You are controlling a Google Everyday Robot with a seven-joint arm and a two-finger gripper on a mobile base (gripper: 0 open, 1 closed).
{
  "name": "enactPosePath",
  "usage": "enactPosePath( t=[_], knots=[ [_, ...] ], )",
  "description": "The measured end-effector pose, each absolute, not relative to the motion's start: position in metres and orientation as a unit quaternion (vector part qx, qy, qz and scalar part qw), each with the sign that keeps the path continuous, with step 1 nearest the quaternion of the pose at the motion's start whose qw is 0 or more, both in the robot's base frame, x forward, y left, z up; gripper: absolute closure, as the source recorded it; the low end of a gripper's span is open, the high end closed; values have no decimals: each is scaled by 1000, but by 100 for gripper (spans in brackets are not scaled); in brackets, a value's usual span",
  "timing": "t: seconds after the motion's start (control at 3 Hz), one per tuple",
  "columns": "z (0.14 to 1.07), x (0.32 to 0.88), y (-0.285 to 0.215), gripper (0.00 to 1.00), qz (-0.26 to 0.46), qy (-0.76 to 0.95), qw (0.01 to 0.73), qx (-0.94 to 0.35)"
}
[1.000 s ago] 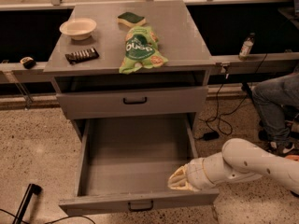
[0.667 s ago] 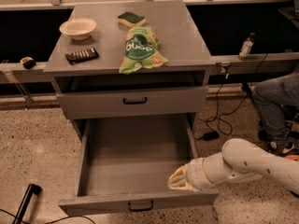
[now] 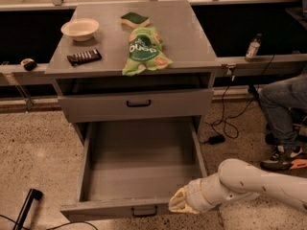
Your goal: Close middle drawer
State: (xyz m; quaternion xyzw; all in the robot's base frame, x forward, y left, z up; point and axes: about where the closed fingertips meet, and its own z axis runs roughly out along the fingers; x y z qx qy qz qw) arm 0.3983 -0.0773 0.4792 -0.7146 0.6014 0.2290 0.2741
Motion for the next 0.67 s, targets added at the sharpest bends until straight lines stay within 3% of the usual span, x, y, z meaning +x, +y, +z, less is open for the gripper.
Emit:
enactPosePath(
  t=[0.67],
  knots=[
    [446, 380, -71, 100, 235, 588, 290, -718]
  ],
)
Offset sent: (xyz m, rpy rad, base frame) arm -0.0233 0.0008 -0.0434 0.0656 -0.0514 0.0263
